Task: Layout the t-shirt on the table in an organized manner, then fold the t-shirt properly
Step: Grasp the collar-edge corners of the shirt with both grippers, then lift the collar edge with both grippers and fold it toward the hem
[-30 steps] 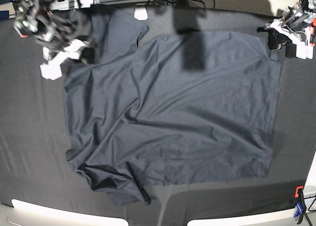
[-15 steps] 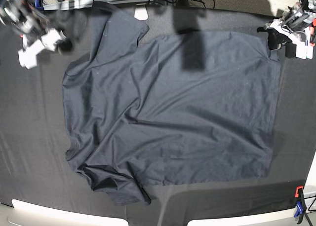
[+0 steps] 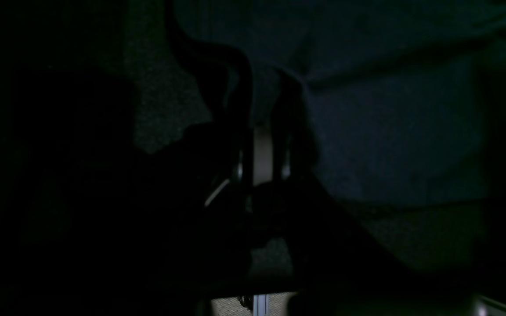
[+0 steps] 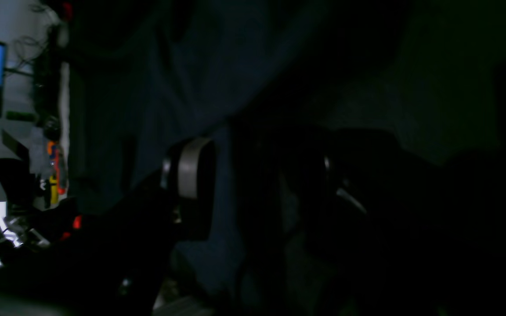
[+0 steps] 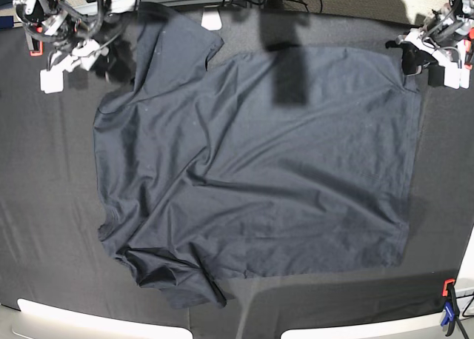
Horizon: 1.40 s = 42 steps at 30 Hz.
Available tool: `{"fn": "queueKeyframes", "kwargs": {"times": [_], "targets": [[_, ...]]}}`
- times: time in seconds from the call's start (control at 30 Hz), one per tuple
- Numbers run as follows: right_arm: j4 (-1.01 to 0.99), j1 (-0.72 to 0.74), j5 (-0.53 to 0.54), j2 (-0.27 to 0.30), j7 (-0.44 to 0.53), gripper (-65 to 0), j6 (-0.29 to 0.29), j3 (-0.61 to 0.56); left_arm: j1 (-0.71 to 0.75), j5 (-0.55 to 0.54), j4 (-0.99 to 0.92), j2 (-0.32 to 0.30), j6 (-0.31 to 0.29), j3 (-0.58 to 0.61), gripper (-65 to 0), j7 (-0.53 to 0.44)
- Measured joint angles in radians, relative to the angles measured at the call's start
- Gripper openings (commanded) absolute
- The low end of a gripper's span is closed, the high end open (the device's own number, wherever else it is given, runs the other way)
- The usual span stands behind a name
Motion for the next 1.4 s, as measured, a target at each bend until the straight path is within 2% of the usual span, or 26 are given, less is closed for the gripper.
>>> {"fn": "queueKeyframes", "kwargs": {"times": [0.27,0.43,0.47,0.57,0.7,0.8,0.93,1.13,1.23,1.4], "targets": [[0.068,0.0,0.004,0.002,0.0,-35.4,0.001,-0.034,0.0,0.0,0.0,0.0,0.0,0.0,-65.0,0.0],[0.068,0.001,-0.166,0.002,0.008,-35.4,0.001,-0.185,0.0,-0.001,0.0,0.0,0.0,0.0,-65.0,0.0],[0.068,0.0,-0.206,0.002,0.031,-35.4,-0.008,-0.215,0.0,0.0,0.0,0.0,0.0,0.0,-65.0,0.0],[0.068,0.002,-0.324,0.002,0.111,-35.4,-0.103,-0.281,0.0,0.0,0.0,-0.001,0.0,0.0,-65.0,0.0],[0.071,0.002,-0.381,0.005,0.145,-35.4,-0.14,-0.33,0.0,0.0,0.0,0.0,0.0,0.0,-65.0,0.0],[0.072,0.003,-0.381,0.004,0.149,-35.5,-0.177,-0.335,0.0,0.0,0.0,0.0,0.0,0.0,-65.0,0.0],[0.077,0.003,-0.432,0.004,0.153,-36.6,-0.21,-0.339,0.0,0.0,0.0,0.0,0.0,0.0,-65.0,0.0],[0.079,0.003,-0.462,0.004,0.158,-36.6,-0.233,-0.34,0.0,0.0,0.0,0.0,0.0,0.0,-65.0,0.0],[0.081,0.005,-0.516,-0.013,0.195,-36.6,-0.259,-0.323,0.0,0.0,0.0,0.0,0.0,0.0,-65.0,0.0],[0.081,0.011,-0.523,-0.049,0.213,-36.6,-0.263,-0.272,0.0,0.0,0.0,0.0,0.0,0.0,-65.0,0.0]]}}
